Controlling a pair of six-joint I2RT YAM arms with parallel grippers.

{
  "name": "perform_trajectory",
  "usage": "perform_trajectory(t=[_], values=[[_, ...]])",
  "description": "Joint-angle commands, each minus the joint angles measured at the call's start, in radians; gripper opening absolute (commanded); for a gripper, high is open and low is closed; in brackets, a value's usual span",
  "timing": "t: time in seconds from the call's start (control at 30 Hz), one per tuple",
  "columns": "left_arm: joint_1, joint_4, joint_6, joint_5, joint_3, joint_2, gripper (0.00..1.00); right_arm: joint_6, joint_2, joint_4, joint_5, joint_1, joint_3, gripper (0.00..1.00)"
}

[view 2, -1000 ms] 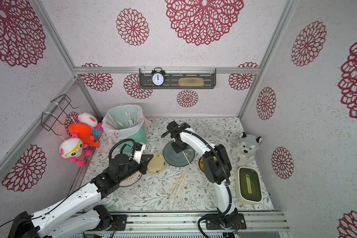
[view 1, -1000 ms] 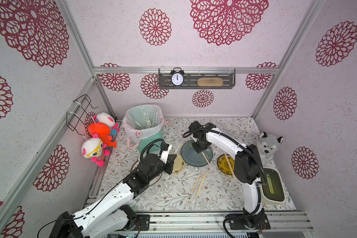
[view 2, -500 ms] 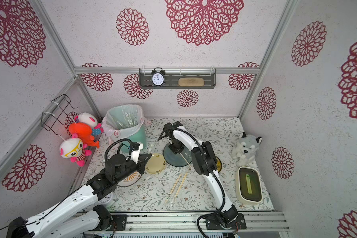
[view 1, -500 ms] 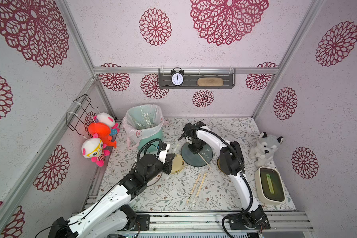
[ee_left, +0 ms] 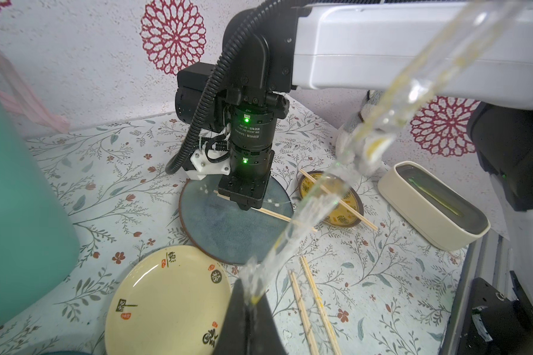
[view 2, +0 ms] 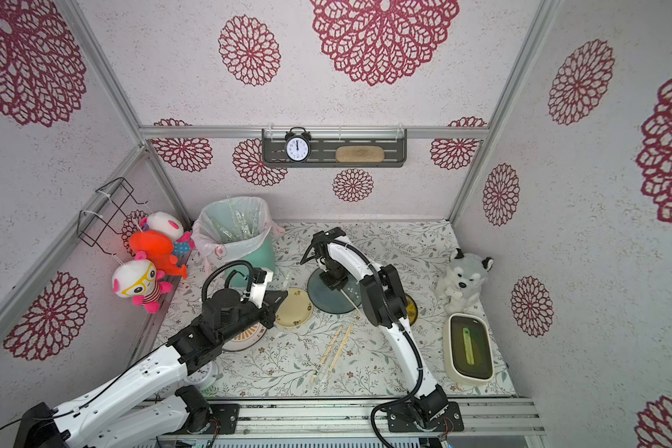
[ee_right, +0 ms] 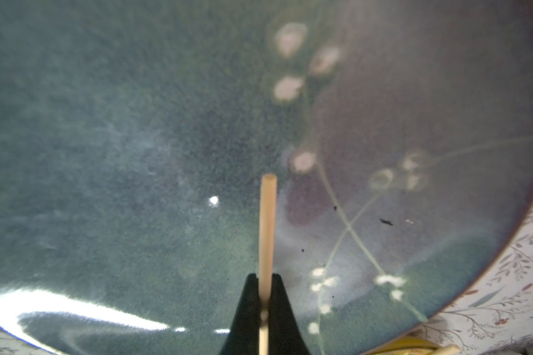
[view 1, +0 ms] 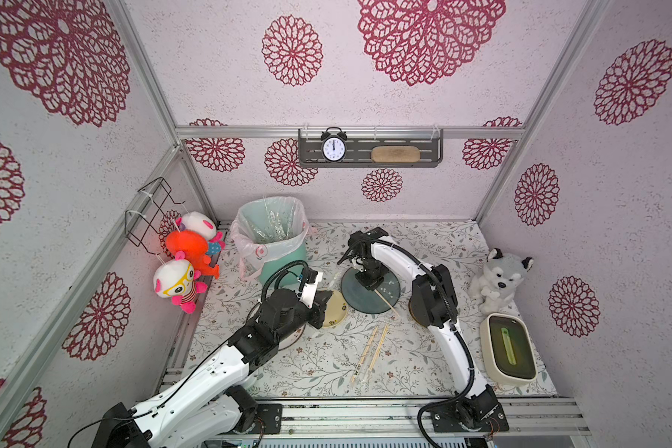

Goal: Remove the packaging of disposable chopsticks
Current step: Place the disposable chopsticks on the plate.

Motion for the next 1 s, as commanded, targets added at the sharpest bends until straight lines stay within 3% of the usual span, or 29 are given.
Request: perform_trajectory(t=[0.0, 0.07, 0.27, 0.4, 0.47, 0.5, 0.53, 0.57, 0.63, 0.7, 0.8, 0.97], values=[[0.009, 0.003, 0.008, 0.005, 0.009, 0.001, 0.0, -0.014, 0.006, -0.028, -0.012, -0.004, 0.031, 0.11], [0.009, 0.003, 0.008, 0.001, 0.009, 0.0, 0.0, -0.013, 0.006, -0.029, -0.018, -0.004, 0.029, 0.18], [0.011, -0.005, 0.009, -0.02, 0.01, -0.011, 0.0, -0.01, -0.015, -0.022, -0.021, -0.004, 0.031, 0.24], [0.032, -0.028, -0.018, -0.09, 0.027, -0.044, 0.0, -0.01, -0.052, -0.001, -0.027, -0.004, 0.022, 0.32], [0.07, -0.074, -0.037, -0.106, 0.068, -0.066, 0.0, -0.001, -0.099, 0.038, -0.023, -0.004, -0.005, 0.42], [0.093, -0.106, -0.045, -0.11, 0.1, -0.074, 0.0, 0.003, -0.131, 0.067, -0.017, -0.002, -0.026, 0.48], [0.116, -0.14, -0.046, -0.12, 0.137, -0.077, 0.0, 0.009, -0.17, 0.104, -0.015, -0.002, -0.056, 0.63], [0.133, -0.174, -0.051, -0.148, 0.17, -0.077, 0.0, 0.012, -0.205, 0.132, -0.017, -0.001, -0.08, 0.66], [0.167, -0.264, -0.064, -0.252, 0.258, -0.057, 0.0, 0.013, -0.291, 0.214, -0.025, 0.005, -0.15, 0.86], [0.221, -0.373, -0.088, -0.285, 0.357, -0.007, 0.0, 0.019, -0.383, 0.301, -0.019, 0.014, -0.24, 0.97], [0.322, -0.527, -0.115, -0.226, 0.516, 0.09, 0.0, 0.036, -0.542, 0.451, -0.009, 0.024, -0.396, 0.99], [0.439, -0.847, -0.094, -0.195, 0.881, 0.384, 0.0, 0.081, -0.776, 0.681, -0.058, 0.027, -0.631, 0.99]])
